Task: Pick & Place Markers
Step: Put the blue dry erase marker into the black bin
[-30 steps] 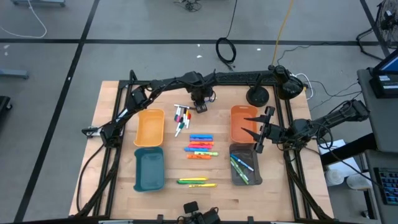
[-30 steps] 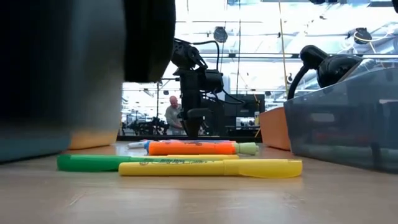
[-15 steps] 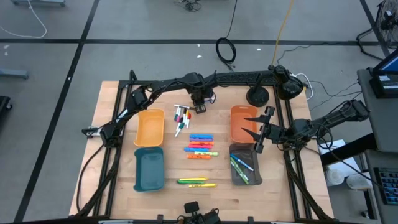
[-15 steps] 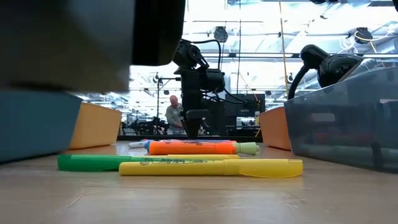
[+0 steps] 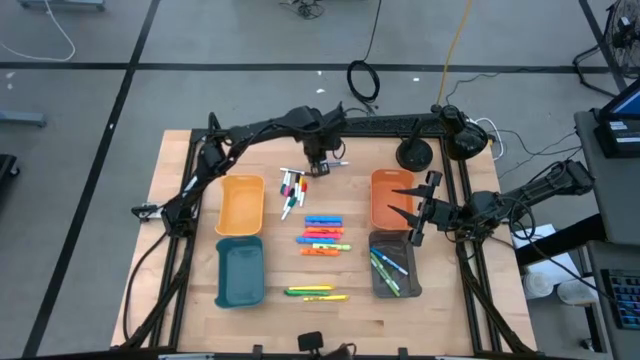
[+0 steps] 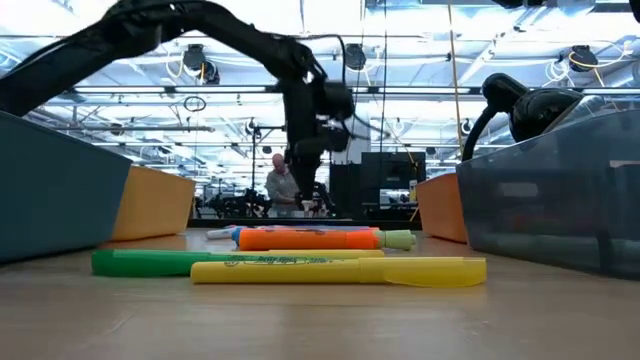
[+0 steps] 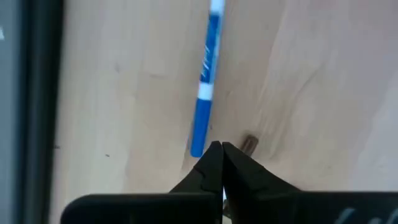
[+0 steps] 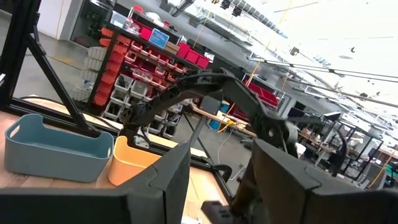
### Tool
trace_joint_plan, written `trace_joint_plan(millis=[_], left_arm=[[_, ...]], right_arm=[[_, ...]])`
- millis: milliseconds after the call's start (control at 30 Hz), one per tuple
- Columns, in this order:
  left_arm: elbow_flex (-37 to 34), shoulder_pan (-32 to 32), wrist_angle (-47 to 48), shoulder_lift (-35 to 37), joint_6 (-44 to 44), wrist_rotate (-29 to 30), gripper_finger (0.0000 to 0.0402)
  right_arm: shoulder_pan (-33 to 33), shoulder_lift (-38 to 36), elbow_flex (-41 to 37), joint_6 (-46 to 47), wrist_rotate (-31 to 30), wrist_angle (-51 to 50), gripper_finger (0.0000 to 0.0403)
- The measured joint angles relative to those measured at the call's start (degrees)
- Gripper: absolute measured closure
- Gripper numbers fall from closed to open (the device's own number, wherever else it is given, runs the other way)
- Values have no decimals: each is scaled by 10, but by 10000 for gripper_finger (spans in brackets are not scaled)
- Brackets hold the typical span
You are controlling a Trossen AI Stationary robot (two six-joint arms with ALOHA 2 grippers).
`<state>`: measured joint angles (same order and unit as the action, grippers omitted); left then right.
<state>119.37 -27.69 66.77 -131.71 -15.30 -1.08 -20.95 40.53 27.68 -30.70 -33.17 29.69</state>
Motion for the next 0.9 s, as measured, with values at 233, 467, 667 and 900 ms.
trace_joint_plan(millis=[233, 467, 667, 900], left_arm=[[1, 20, -12, 53, 0, -19, 397], [1, 38, -116, 12, 54, -35, 313], [1, 50, -94, -41, 6, -6, 228], [1, 22, -108, -48, -36, -10, 219]], right_arm=[[0, 0, 0, 11, 0, 0, 243], [0, 0, 0, 11, 1, 1, 243], [0, 0, 0, 6, 1, 1, 243], [0, 0, 0, 1, 2, 5, 243]])
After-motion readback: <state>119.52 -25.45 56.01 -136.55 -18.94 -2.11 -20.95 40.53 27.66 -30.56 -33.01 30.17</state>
